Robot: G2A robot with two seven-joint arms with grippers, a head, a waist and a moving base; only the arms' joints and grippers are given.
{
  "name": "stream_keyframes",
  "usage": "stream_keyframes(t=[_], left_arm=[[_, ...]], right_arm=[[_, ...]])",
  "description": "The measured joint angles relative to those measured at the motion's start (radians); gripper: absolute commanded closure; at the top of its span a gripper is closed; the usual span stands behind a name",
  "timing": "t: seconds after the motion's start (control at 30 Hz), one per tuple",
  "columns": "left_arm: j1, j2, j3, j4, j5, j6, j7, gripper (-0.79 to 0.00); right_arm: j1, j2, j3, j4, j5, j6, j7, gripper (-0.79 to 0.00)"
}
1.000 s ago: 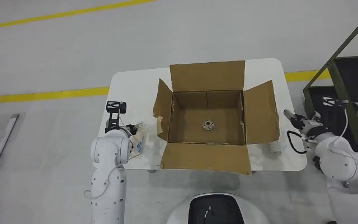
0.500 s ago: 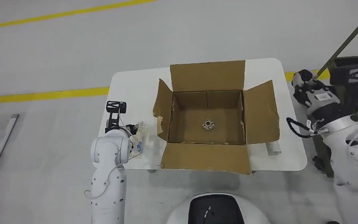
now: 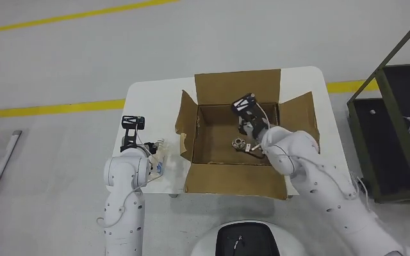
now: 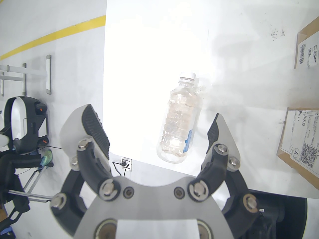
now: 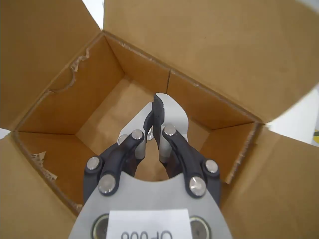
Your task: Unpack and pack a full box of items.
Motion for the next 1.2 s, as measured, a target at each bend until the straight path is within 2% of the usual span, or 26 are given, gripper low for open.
stream_keyframes(t=[0.13,0.2,0.57,0.67,0.8,0.83,0.87,0.93,0.97,1.0,1.2], left_arm=[[0.000,0.000,0.000,0.000,0.000,0.000,0.000,-0.785],[0.000,0.000,0.000,0.000,0.000,0.000,0.000,-0.785],[0.000,0.000,0.000,0.000,0.000,0.000,0.000,-0.785],[0.000,0.000,0.000,0.000,0.000,0.000,0.000,-0.785],[0.000,0.000,0.000,0.000,0.000,0.000,0.000,-0.785],[0.000,0.000,0.000,0.000,0.000,0.000,0.000,-0.785],[0.000,0.000,0.000,0.000,0.000,0.000,0.000,-0.785],[0.000,0.000,0.000,0.000,0.000,0.000,0.000,-0.785],[0.000,0.000,0.000,0.000,0.000,0.000,0.000,-0.785],[0.000,0.000,0.000,0.000,0.000,0.000,0.000,-0.785],[0.000,0.000,0.000,0.000,0.000,0.000,0.000,-0.785]], right_arm=[[0.058,-0.024,-0.055,0.160,0.040,0.021,-0.018,0.000],[0.070,-0.029,-0.063,0.194,0.049,0.023,-0.026,0.000],[0.061,-0.028,-0.069,0.181,0.036,0.004,-0.029,0.000],[0.057,-0.029,-0.095,0.144,-0.019,-0.005,0.023,0.000],[0.084,-0.046,-0.156,0.149,-0.082,0.033,0.105,0.000],[0.100,-0.054,-0.177,0.168,-0.088,0.044,0.132,-0.009],[0.113,-0.061,-0.190,0.185,-0.086,0.052,0.149,-0.083],[0.147,-0.076,-0.218,0.232,-0.084,0.071,0.180,-0.111],[0.160,-0.083,-0.228,0.253,-0.084,0.079,0.189,-0.206],[0.173,-0.090,-0.237,0.274,-0.081,0.085,0.193,-0.243],[0.237,-0.125,-0.265,0.407,-0.038,0.090,0.190,-0.305]])
